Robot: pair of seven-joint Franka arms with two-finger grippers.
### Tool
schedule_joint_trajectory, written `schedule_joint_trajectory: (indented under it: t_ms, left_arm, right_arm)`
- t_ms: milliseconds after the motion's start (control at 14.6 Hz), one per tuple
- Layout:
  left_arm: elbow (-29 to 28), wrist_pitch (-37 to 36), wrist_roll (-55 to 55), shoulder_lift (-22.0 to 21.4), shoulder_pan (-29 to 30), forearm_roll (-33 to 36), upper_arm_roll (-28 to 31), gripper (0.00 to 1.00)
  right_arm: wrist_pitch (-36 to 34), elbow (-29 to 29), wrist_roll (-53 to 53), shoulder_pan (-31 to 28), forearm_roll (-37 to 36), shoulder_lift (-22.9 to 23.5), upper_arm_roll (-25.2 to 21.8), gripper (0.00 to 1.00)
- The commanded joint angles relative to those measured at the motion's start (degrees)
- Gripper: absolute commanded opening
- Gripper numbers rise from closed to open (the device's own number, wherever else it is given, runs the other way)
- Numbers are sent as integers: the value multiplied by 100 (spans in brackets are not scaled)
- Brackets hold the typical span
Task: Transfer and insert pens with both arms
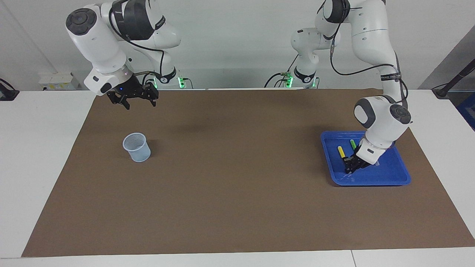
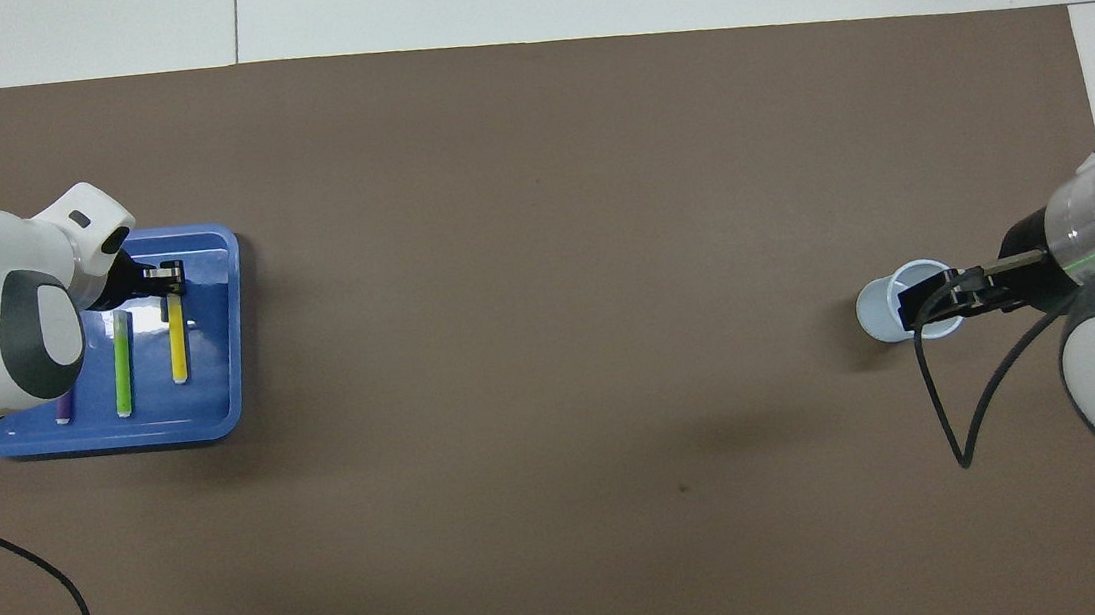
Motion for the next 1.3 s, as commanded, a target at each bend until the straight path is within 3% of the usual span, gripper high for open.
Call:
schedule_joint_trajectory:
  t_ms: [0, 548, 1028, 1233]
  left_arm:
    - [-81, 2, 52, -65, -56, -90, 49, 0]
    - [227, -543, 88, -109, -56, -81, 49, 0]
    - [850, -1677, -9, -320, 41, -99, 66, 0]
    - [938, -1704, -604, -337, 85, -423, 75, 0]
  right_arm:
    - [164, -215, 35, 8, 75, -178, -8, 100]
    - [164, -215, 35, 8, 75, -178, -7, 100]
    - [146, -206, 35, 16, 75, -178, -8, 100]
    - [146, -198, 44, 16, 75, -178, -8, 100]
